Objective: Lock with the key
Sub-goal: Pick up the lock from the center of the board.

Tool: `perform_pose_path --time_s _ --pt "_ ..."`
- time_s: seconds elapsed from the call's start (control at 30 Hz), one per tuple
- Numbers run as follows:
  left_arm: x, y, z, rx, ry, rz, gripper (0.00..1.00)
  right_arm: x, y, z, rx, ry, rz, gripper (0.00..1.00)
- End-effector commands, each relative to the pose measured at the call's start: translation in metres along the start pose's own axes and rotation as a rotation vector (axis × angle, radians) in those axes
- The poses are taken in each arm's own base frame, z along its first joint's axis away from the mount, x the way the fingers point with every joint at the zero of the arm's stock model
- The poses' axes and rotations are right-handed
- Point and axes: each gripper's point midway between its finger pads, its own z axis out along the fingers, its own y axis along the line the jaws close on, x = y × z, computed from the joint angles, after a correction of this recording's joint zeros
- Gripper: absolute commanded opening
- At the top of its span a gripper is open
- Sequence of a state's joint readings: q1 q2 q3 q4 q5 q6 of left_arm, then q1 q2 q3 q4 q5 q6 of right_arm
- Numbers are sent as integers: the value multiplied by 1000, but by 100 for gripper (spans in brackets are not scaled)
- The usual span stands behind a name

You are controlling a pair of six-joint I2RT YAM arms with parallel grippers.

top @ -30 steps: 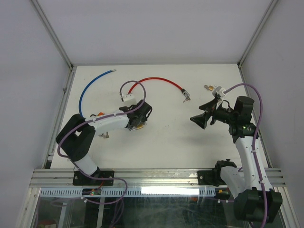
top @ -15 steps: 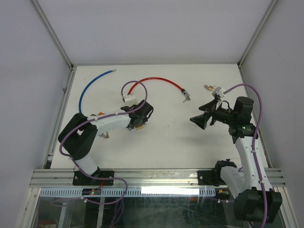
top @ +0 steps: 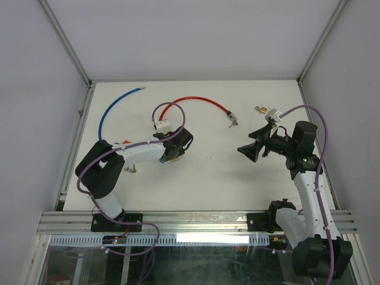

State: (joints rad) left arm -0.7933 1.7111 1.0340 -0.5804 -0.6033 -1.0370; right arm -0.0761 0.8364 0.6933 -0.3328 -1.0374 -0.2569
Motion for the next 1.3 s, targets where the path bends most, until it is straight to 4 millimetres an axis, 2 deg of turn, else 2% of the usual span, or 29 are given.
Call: perform_pose_path --time_s 0.0,0.43,0.67,0.97,1.07,1.27 --pt "-7 -12 -4 6 -21 -25 58 -14 5 -1 -23 -41 -63 93" --pt "-4 -16 -2 -7 -20 -23 55 -13 5 -1 -23 -41 -63 93" --pt "-5 -18 -3 -2 -24 -23 49 -13 6 -1 -26 -41 -63 93" --pt "-7 -22 -8 12 -34 -22 27 -13 6 0 -30 -42 -60 93" --pt "-13 -24 -16 34 -52 -34 19 -14 9 0 -44 -47 -50 93" --pt "-27 -54 -47 205 -108 -60 18 -10 19 5 -125 -67 10 92"
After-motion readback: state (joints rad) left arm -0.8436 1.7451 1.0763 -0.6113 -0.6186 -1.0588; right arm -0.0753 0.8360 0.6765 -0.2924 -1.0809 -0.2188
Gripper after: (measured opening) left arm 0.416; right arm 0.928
